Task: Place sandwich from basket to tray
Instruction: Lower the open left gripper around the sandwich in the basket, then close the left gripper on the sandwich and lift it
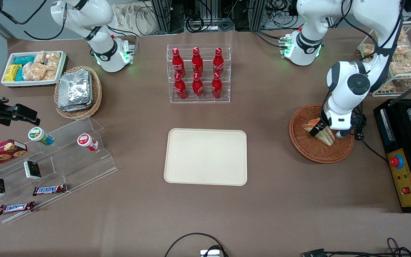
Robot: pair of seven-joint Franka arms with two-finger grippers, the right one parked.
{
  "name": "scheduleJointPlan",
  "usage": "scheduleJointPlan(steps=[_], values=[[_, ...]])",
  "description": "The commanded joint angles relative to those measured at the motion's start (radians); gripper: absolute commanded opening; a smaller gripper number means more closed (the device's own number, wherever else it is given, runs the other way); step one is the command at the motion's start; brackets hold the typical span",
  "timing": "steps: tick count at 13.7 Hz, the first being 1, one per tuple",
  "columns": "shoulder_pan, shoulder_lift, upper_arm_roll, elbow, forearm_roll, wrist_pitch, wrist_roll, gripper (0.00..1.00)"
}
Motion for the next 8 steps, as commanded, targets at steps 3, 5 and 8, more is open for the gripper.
scheduleJointPlan(steps=[3, 5, 8], values=[[0.007, 0.006, 0.0, -0.016, 0.032, 0.042, -0.015, 0.69], [0.007, 0.009, 0.0, -0.016, 0.041, 0.042, -0.01, 0.37], [0.007, 0.003, 0.0, -0.016, 0.081, 0.031, 0.01, 0.2]])
